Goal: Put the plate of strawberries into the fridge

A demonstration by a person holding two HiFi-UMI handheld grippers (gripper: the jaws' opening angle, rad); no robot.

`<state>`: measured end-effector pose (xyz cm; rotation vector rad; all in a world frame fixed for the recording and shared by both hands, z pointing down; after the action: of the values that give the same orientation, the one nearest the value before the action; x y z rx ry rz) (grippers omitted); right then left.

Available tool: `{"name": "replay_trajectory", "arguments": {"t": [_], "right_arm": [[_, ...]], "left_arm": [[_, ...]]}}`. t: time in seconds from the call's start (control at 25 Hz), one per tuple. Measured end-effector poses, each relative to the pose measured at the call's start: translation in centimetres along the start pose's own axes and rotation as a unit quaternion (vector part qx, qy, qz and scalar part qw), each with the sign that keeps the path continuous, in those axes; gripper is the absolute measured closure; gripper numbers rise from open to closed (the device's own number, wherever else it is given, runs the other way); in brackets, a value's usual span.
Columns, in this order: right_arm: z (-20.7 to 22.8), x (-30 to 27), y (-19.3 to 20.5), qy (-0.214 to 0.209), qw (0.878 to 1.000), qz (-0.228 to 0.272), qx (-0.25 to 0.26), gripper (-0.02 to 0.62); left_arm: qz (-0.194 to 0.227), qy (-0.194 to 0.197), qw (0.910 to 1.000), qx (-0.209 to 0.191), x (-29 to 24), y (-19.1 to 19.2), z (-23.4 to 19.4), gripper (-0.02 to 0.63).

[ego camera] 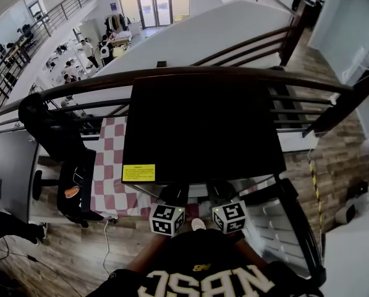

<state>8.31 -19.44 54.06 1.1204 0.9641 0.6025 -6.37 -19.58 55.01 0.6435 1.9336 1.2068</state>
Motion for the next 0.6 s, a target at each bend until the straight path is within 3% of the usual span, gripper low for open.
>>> {"name": "replay_trajectory", "arguments": {"t": [0.16,0.44,0.6], "right_arm": [[-0.3,1.3,-1.1,0.005,1.0,0.014,-0.021,0.575],[-3.8,3.9,-2.6,-0.016,0.998,0.058,0.013,0.575],[-6.1,5.8,-3.1,-0.04,0.994,0.096,0.019,0.575]], "left_arm": [[0.023,0.007,0.9997,0.005,1.5,-0.3,0.6,0.589],[0.077,0.035,0.9963,-0.015,5.4,-2.0,2.5,0.589],[0.117,0.01,0.9922,-0.04,8.3,-3.0,3.0,0.589]]}}
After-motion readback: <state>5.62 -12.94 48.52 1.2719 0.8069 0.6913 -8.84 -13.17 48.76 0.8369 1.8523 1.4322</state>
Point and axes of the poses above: the fingertips, and each gripper's own axes: x backward along the fingers, z to its right, y out of its underside, the point moved 7 cm from there along x, backward along the fingers, and after that the axes turned 2 degrees about y, right-handed, at the moved point
